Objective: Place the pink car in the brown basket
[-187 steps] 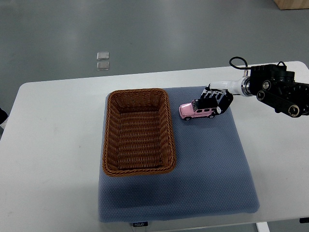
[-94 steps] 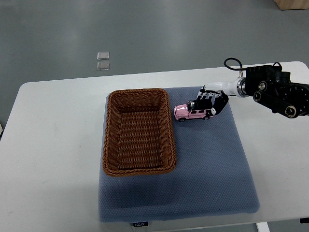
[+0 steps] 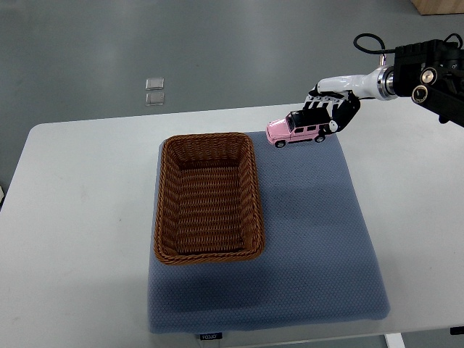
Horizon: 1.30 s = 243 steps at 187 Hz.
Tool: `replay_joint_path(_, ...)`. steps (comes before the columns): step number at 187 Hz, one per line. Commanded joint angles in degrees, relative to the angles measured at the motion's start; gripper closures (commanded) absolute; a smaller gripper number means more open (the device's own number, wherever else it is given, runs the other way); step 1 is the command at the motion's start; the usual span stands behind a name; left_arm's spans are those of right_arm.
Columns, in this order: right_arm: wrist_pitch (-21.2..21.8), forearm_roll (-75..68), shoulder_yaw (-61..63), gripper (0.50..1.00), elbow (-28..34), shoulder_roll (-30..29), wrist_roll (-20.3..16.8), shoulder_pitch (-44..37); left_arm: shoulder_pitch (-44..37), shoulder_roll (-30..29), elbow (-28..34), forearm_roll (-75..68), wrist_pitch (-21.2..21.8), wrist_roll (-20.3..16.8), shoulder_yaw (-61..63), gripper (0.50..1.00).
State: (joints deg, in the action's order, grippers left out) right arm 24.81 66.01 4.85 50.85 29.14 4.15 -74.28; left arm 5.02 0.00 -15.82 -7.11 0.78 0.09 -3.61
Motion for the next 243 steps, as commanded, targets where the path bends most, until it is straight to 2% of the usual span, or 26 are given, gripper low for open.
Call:
replay_joint_path(1,0.24,-0.61,0.07,1.0,0.65,-0.92,-0.11,-2.18,-0.01,0.0,0.0,-0.01,0.01,0.0,0.01,0.5)
replay_joint_path(15,0.42,-1.58,-0.02,1.0,0.74,-2.33,-0.2,-3.5,-0.01,0.0,0.0,-0.01,0.01,0.0,0.01,0.5)
replay_joint_path(45,-0.11,-2.9,-0.54,1.0,-0.23,-9.89,-0.46,-4.55,-0.01,0.0,-0.09,-0.01,0.01,0.0,0.1,0.5)
replay_joint_path(61,-0.46,-2.9,-0.72,1.0,-3.12,-15.68,-0.46,-4.29,-0.01,0.0,-0.35,-0.01,0.01,0.0,0.1,0.5)
replay_joint_path(96,-1.16,-2.55,-1.16,1.0,-8.93,-23.6,-0.28,-1.3,-0.01,0.0,0.0,-0.01,0.01,0.0,0.01,0.5)
replay_joint_path(129,-2.75,-2.37,-2.13,1.0,-10.16,-26.24,-0.11,1.25,-0.01,0.0,0.09,0.08,0.01,0.0,0.01,0.5)
replay_joint_path(203,-5.12,-1.84,-2.39,1.0,-11.21,-27.82,-0.02,5.99,-0.01,0.0,0.09,0.08,0.01,0.0,0.1,0.5)
replay_joint_path(205,-5.12,-1.93,-2.39,0.983,-11.21,-27.82,-0.02,5.99,-0.01,0.0,0.09,0.08,0.01,0.0,0.1,0.5)
replay_joint_path(206,-5.12,-1.93,-2.39,0.953,-11.21,-27.73,-0.02,5.99,-0.01,0.0,0.09,0.08,0.01,0.0,0.1,0.5)
replay_joint_path(207,-5.12,-1.93,-2.39,0.953,-11.21,-27.73,-0.02,5.99,-0.01,0.0,0.09,0.08,0.01,0.0,0.1,0.5)
replay_joint_path(208,-5.12,-1.93,-2.39,0.916,-11.21,-27.73,-0.02,5.91,-0.01,0.0,0.09,0.08,0.01,0.0,0.1,0.5)
replay_joint_path(209,-5.12,-1.93,-2.39,0.916,-11.21,-27.73,-0.02,5.9,-0.01,0.0,0.09,0.08,0.01,0.0,0.1,0.5)
replay_joint_path(210,-5.12,-2.02,-2.39,0.881,-11.21,-27.64,-0.02,5.9,-0.01,0.0,0.09,0.08,0.01,0.0,0.1,0.5)
replay_joint_path(211,-5.12,-2.02,-2.39,0.881,-11.21,-27.64,-0.02,5.9,-0.01,0.0,0.09,0.08,0.01,0.0,0.1,0.5)
replay_joint_path(212,-5.12,-2.02,-2.3,0.841,-11.21,-27.56,-0.02,5.9,-0.01,0.0,0.09,0.08,0.01,0.0,0.1,0.5)
replay_joint_path(213,-5.12,-2.02,-2.3,0.84,-11.21,-27.56,-0.02,5.9,-0.01,0.0,0.09,0.08,0.01,0.0,0.1,0.5)
replay_joint_path(214,-5.12,-2.02,-2.21,0.798,-11.21,-27.56,-0.02,5.9,-0.01,0.0,0.09,0.08,0.01,0.0,0.1,0.5)
replay_joint_path(215,-5.12,-2.02,-2.21,0.797,-11.21,-27.56,-0.02,5.9,-0.01,0.0,0.09,0.08,0.01,0.0,0.1,0.5)
replay_joint_path(216,-5.12,-2.02,-2.13,0.757,-11.3,-27.47,-0.02,5.9,-0.01,0.0,0.09,0.08,0.01,0.0,0.1,0.5)
replay_joint_path(217,-5.12,-2.02,-2.13,0.756,-11.3,-27.47,-0.02,5.9,-0.01,0.0,0.09,0.08,0.01,0.0,0.1,0.5)
replay_joint_path(218,-5.12,-2.11,-1.95,0.726,-11.3,-27.47,-0.02,5.9,-0.01,0.0,0.09,0.08,0.01,0.0,0.1,0.5)
replay_joint_path(219,-5.12,-2.11,-1.95,0.726,-11.3,-27.47,-0.02,5.9,-0.01,0.0,0.09,0.08,0.01,0.0,0.1,0.5)
replay_joint_path(220,-5.12,-2.11,-1.78,0.697,-11.3,-27.38,-0.02,5.9,-0.01,0.0,0.09,0.08,0.01,0.0,0.1,0.5)
replay_joint_path(222,-5.12,-2.28,-1.69,0.675,-11.39,-27.29,-0.02,5.82,-0.01,0.0,0.09,0.08,0.01,0.0,0.1,0.5)
replay_joint_path(230,-4.68,-2.64,-1.51,0.617,-11.39,-26.68,-0.02,5.47,0.08,0.0,0.09,0.08,0.01,0.0,0.1,0.5)
replay_joint_path(243,-4.68,-2.72,-0.72,0.591,-11.56,-25.54,-0.02,4.76,-0.01,0.0,0.17,0.08,0.01,0.0,0.1,0.5)
